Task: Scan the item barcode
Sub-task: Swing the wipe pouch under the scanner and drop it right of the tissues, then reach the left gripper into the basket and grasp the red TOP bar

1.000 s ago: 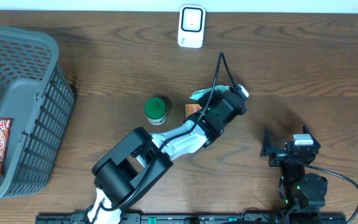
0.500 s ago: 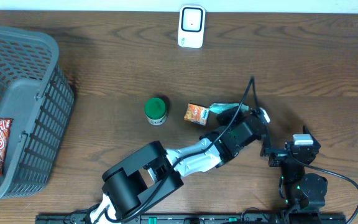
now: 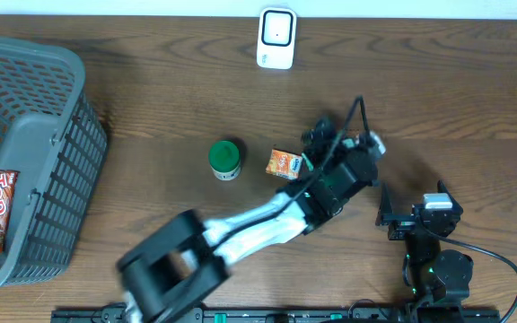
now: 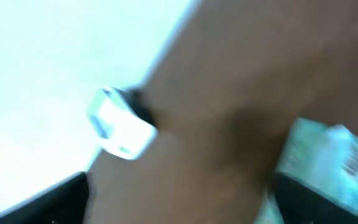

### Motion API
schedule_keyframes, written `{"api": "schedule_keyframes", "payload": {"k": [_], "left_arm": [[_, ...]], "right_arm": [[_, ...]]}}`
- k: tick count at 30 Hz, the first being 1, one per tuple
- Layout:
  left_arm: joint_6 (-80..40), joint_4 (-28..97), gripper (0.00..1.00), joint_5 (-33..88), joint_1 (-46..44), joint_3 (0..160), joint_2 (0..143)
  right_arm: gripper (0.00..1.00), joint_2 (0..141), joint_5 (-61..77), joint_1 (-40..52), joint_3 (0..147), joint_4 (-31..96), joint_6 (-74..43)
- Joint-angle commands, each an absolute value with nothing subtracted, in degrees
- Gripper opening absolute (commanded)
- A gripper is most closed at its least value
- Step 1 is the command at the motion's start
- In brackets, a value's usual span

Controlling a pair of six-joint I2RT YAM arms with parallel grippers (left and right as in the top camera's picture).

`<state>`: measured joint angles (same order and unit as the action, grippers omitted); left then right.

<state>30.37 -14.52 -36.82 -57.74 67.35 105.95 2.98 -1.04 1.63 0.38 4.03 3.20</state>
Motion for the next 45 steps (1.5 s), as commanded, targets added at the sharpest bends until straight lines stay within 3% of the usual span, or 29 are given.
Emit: {"api": "schedule_keyframes", "payload": {"k": [1,8,17,23,29,32,38,45], "left_arm": [[29.8,-15.1,0.98,-39.9,-54.0,67.7,95.6],[21.3,-6.3,0.98,-40.0,-41.6,67.7,75.4],[-0.1,15.7,0.98,-36.3,-13.6,67.7,52.6],[-6.9,21.9,0.98,-22.0,6.0,67.7,51.3],[-16.7,27.2,0.98,-19.8,21.3,67.7,58.0],[-14.6,29.8,0.98,-19.7,25.8,67.7,62.8],[4.8,29.5,0.98,-20.5,30.5,67.7,73.2],[11.6,30.6,0.98,-20.6,35.3,67.7,86.4]], "right_arm": [[0.99,2.9,-1.0,0.8,0.3,4.3,3.3],[0.99,2.9,-1.0,0.8,0.3,4.3,3.3],[0.99,2.9,-1.0,0.8,0.3,4.3,3.3],[0.99,2.9,-1.0,0.8,0.3,4.3,3.3],[0.99,2.9,-1.0,0.8,0.3,4.3,3.3],[0.99,2.9,-1.0,0.8,0.3,4.3,3.3],[0.99,2.9,-1.0,0.8,0.3,4.3,3.3],[0.99,2.9,-1.0,0.8,0.3,4.3,3.3]]}}
